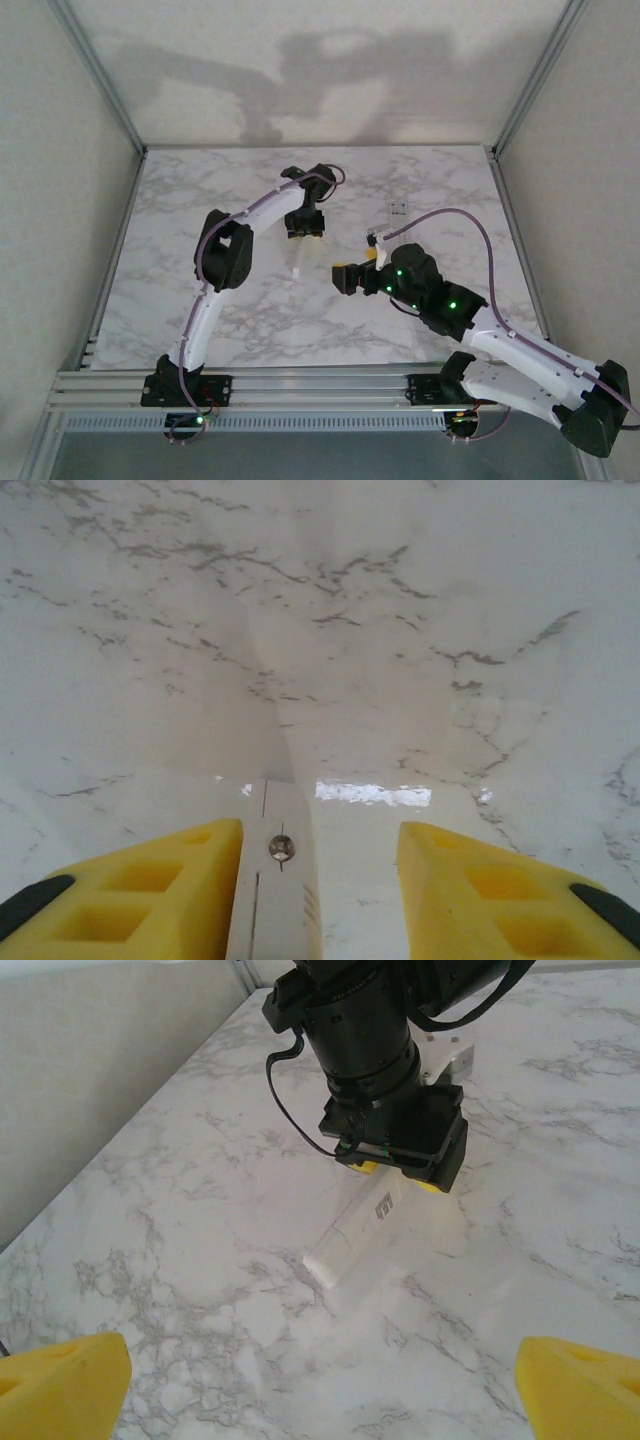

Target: Load the batteries into the remote control

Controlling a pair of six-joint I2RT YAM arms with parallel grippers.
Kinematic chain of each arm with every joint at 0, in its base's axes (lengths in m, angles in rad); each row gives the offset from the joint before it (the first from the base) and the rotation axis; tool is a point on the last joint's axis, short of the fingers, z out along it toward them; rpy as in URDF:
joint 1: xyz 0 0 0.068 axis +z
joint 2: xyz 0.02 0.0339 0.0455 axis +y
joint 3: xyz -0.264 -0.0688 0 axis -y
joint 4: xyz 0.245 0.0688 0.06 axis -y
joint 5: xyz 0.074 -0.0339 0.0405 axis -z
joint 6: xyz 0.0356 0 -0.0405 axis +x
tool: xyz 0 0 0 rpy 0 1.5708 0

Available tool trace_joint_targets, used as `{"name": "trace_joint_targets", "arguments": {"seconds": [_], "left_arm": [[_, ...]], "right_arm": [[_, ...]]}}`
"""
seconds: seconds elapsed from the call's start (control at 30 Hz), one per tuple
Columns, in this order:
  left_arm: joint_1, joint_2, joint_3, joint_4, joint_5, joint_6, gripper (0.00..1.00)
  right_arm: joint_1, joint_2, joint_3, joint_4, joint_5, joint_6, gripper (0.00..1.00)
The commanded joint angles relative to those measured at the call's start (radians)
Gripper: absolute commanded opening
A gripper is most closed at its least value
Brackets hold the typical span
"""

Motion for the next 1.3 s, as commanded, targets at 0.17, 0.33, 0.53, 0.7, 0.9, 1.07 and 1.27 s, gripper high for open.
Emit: {"name": "trace_joint_targets", "arguments": {"seconds": [0.17,0.33,0.53,0.7,0.9,1.07,1.27], "left_arm": [[-0.03,-0.027,0.023,-0.023,0.036,-0.004,0.46],[-0.051,-0.074,-0.003,0.02,0.072,-0.023,0.46],[-0.068,-0.139,-0.064,0.029,0.055,-0.032,0.46],[-0.069,-0.194,-0.144,0.064,0.04,-0.041,0.46],[-0.069,-0.336,-0.242,0.198,0.043,-0.057,0.51],[-0.069,-0.632,-0.543,0.499,-0.012,-0.052,0.71],[-0.038,-0.986,-0.93,0.771,-0.312,-0.034,0.91]], "right_arm": [[-0.008,-0.013,-0.022,0.0,0.025,0.001,0.99],[-0.01,-0.003,-0.027,-0.017,0.046,0.028,0.99],[-0.022,-0.014,-0.028,-0.03,0.046,0.049,0.99],[-0.027,-0.024,-0.032,-0.029,0.048,0.051,0.99],[-0.06,-0.003,0.002,-0.128,0.096,0.137,0.99],[-0.308,0.065,0.067,-0.344,0.146,0.225,0.99],[-0.687,0.135,-0.039,-0.203,0.153,0.142,0.99]]}}
